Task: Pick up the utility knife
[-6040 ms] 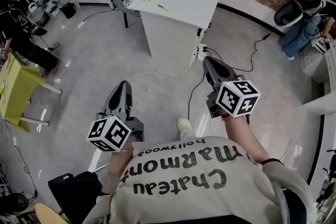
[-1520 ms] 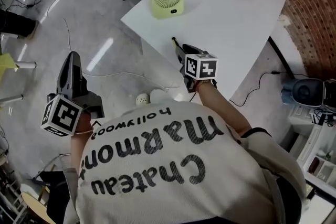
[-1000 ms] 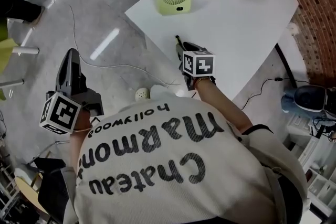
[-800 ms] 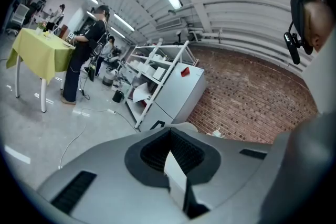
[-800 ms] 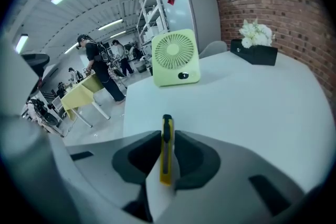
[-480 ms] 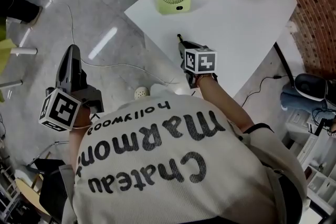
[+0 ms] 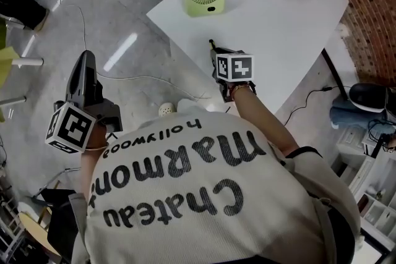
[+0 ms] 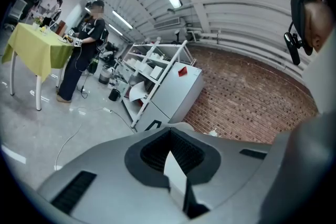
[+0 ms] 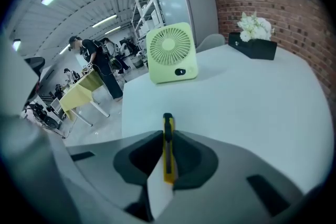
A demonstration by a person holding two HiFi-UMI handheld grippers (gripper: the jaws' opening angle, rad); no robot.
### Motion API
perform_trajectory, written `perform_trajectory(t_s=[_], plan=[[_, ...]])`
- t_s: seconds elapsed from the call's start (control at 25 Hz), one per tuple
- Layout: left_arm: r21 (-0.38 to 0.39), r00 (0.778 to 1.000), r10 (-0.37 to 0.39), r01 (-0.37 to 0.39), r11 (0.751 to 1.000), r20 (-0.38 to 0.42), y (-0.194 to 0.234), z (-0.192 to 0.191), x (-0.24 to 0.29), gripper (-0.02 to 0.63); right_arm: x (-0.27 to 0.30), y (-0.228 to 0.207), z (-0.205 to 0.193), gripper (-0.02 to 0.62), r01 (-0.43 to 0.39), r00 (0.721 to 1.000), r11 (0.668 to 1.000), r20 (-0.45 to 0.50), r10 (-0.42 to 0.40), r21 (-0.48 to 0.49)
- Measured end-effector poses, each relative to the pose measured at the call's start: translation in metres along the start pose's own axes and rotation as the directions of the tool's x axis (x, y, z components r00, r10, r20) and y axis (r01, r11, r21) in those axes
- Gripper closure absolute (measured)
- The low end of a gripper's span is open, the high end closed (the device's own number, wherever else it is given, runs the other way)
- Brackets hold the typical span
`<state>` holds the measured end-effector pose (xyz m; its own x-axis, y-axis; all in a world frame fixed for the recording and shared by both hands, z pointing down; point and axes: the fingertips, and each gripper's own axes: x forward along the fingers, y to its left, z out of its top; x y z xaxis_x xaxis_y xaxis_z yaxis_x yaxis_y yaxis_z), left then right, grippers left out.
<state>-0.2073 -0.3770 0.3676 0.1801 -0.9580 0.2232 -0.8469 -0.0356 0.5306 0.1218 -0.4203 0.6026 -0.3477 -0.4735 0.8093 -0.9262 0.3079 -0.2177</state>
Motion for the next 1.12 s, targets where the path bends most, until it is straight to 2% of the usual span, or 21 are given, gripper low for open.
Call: perform_trajectory(t_s=[0.48, 0.88, 1.12], plan=[[-0.006, 1.000, 0.007, -0.007, 1.000, -0.007, 0.005, -0.005, -0.004, 0.606, -0.002, -0.004, -0.009, 0.538, 0.013, 0.999, 0.998, -0.036, -0.011, 0.059], [-0.008, 1.000, -0.018, 0.018, 1.000, -0.016, 0.003, -0.011, -0.009, 0.606, -0.012, -0.008, -0.030, 0.540, 0.033, 0.999, 0.994, -0.045, -0.028, 0.109], [0.003, 0.998, -0.063, 0.063, 0.998, -0.021, -0.001, -0.015, -0.016, 0.606, -0.028, -0.003, -0.042, 0.541, 0.047, 0.999, 0.991, -0.020, -0.045, 0.128]])
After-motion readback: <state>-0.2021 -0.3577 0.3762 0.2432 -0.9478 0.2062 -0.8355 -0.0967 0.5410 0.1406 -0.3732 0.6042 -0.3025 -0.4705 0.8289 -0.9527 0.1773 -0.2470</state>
